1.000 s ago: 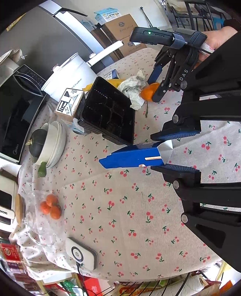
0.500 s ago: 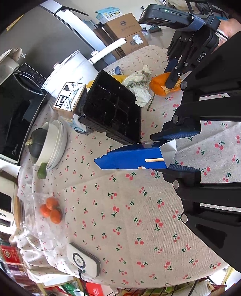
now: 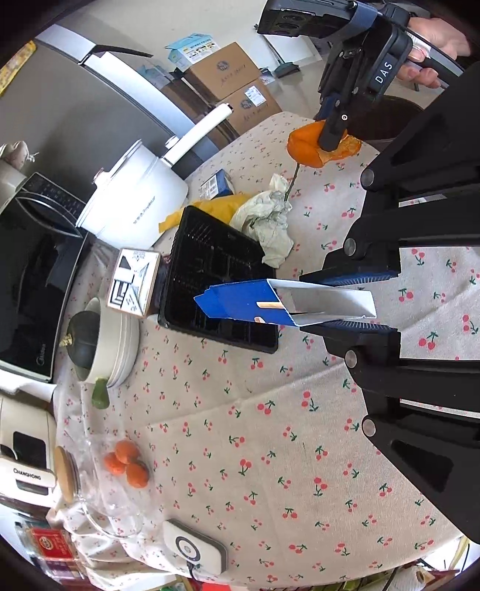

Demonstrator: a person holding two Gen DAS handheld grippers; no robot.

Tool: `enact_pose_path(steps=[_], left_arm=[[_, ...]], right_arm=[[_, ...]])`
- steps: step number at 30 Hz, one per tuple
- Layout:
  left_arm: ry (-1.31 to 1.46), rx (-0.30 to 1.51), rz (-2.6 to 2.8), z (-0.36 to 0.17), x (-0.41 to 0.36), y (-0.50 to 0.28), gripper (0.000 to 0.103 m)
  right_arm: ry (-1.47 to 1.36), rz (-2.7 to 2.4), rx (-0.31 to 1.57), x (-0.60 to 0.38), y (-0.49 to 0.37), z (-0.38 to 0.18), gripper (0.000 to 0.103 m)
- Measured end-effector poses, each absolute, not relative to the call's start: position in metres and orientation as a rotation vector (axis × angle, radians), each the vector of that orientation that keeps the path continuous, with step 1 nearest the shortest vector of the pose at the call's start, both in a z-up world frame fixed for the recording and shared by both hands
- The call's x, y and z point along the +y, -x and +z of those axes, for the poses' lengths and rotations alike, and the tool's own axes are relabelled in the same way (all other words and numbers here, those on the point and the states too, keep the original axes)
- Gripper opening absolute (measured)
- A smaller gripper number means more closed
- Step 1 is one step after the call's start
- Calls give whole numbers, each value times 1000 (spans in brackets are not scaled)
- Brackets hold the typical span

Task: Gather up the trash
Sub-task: 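Carry the box and peel over the brown bin and open both tools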

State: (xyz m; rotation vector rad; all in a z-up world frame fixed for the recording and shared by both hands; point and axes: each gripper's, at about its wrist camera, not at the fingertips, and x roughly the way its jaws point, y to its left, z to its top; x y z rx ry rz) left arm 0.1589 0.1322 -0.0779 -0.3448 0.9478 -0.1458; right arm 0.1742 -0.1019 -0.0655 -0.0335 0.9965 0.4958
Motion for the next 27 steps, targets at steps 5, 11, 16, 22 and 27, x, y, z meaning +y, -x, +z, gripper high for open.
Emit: enact_pose_path(steps=[5, 11, 16, 22, 27], left_arm=[[334, 941, -207, -70, 105, -154, 18], [312, 928, -293, -59, 64, -151, 18], [307, 928, -364, -56, 26, -148, 18], [289, 939, -459, -57, -26, -143, 18], [244, 962, -536, -65, -75, -141, 18]], right_arm=[[15, 454, 986, -136, -168, -57, 19], [-20, 396, 986, -185, -156, -52, 19], [-53, 345, 984, -229, -142, -52, 19], [-91, 277, 996, -281, -126, -57, 19], [-119, 219, 1005, -323, -113, -65, 19]])
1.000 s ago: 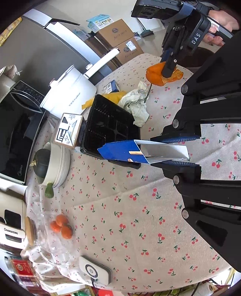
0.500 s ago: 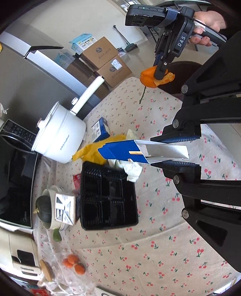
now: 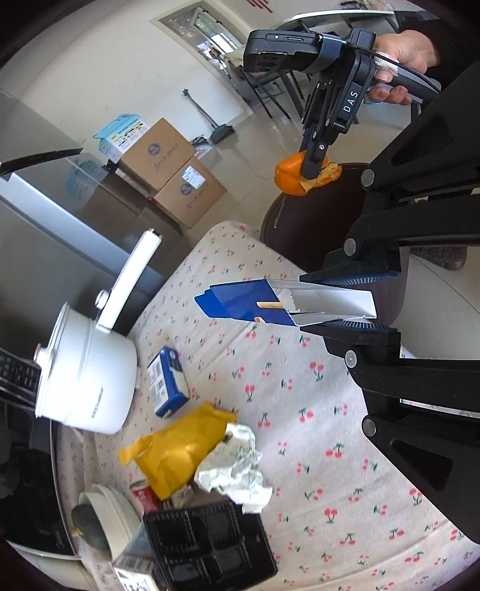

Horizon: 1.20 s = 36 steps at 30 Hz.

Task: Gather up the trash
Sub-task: 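Carry the box and peel over the brown bin and open both tools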

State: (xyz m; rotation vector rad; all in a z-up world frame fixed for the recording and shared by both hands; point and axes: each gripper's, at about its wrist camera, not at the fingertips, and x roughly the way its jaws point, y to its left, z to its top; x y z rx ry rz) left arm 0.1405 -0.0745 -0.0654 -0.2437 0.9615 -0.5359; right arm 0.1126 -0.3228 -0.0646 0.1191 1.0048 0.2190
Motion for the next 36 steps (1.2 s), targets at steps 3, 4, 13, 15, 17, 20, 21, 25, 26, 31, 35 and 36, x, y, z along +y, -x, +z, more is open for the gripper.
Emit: enact_pose_path(steps=[3, 4, 13, 15, 17, 20, 21, 25, 26, 31, 35, 36], left_arm=[[217, 984, -579, -74, -104, -141, 18], [207, 991, -593, -77, -113, -141, 18], [117, 1050, -695, -109, -189, -142, 18], [102, 1064, -700, -117, -199, -143, 18], [89, 1077, -698, -123, -206, -145, 18], [73, 1096, -672, -131, -209, -148, 22], [73, 1115, -661, -134, -208, -150, 33], [81, 1171, -608, -144, -202, -155, 85], [75, 1177, -601, -145, -202, -156, 85], [37, 1171, -576, -141, -195, -154, 92], [23, 1161, -562, -135, -184, -152, 94], [24, 1161, -561, -134, -180, -151, 94]], right_arm=[[-132, 187, 1020, -347, -106, -73, 19], [-135, 176, 1025, -354, -103, -77, 19], [-177, 109, 1061, -401, -91, -93, 19], [-183, 104, 1061, -407, -89, -95, 20], [-188, 99, 1062, -410, -88, -95, 19], [-192, 94, 1066, -415, -87, -96, 20], [-193, 93, 1067, -416, -87, -97, 20], [-193, 88, 1076, -420, -88, -100, 20], [-193, 87, 1079, -420, -88, -101, 20], [-193, 82, 1087, -422, -88, -103, 20], [-193, 86, 1093, -420, -91, -104, 20], [-191, 88, 1094, -419, -92, -104, 20]])
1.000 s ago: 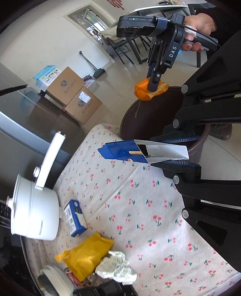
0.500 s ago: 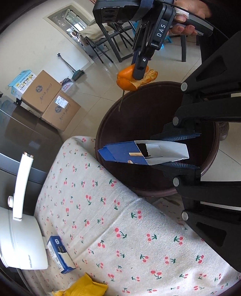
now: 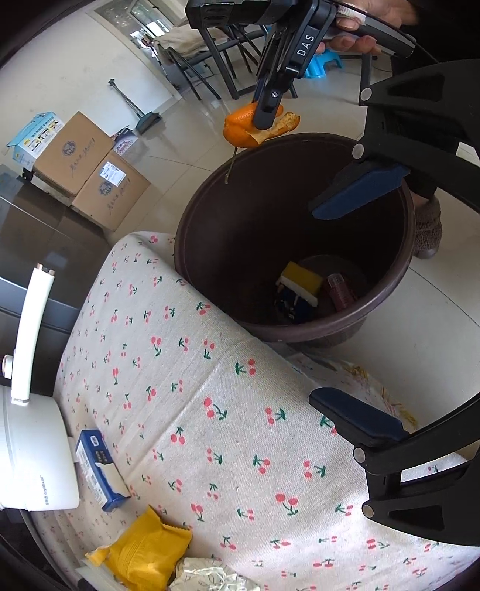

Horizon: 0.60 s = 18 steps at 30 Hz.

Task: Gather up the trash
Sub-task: 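Carry the box and peel over the brown bin and open both tools, then move both open tools back toward the black tray on the table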

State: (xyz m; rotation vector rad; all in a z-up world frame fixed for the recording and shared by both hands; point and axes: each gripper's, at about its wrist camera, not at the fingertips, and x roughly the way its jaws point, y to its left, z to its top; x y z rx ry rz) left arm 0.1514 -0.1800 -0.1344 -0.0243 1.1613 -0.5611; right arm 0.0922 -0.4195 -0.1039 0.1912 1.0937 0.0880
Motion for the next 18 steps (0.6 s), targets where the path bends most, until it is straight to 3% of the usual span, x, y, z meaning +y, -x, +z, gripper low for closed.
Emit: enact_pose_path(steps=[7, 9, 11, 18], left_arm=[[10, 1144, -550, -121, -158, -142, 99], [12, 1131, -543, -116, -151, -141, 100], [25, 1122, -535, -112, -142, -141, 102], [65, 1094, -485, -98, -109, -135, 103]], right_arm=[[-196, 80, 1111, -414, -99, -107, 27], [-210, 72, 1111, -414, -101, -106, 54], [-221, 65, 1093, -413, -100, -102, 66], [-231, 69, 1078, -404, -104, -95, 75]])
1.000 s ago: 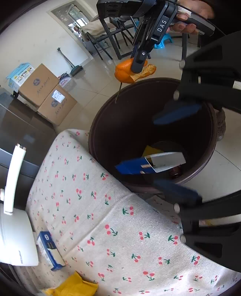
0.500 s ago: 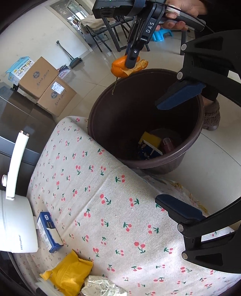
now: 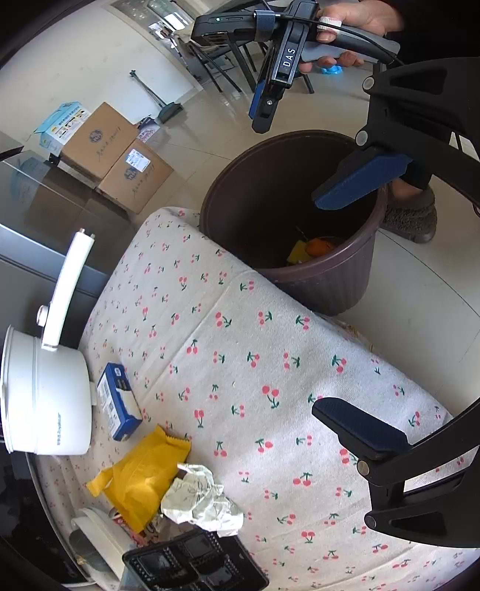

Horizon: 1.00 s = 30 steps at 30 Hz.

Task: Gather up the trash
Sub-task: 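Move both open tools back toward the black tray on the table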

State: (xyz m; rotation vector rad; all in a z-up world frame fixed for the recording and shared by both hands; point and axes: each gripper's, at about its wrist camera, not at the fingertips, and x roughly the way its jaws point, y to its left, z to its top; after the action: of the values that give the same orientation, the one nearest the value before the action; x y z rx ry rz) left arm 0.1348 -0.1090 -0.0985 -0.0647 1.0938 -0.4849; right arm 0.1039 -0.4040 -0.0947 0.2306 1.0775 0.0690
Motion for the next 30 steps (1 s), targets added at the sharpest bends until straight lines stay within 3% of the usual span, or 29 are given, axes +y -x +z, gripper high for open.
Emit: enact_pose_path(steps=[30], left_arm=[[180, 1033, -265, -76, 14, -126, 103]], right_arm=[[-170, 197, 1039, -305, -135, -63, 84]])
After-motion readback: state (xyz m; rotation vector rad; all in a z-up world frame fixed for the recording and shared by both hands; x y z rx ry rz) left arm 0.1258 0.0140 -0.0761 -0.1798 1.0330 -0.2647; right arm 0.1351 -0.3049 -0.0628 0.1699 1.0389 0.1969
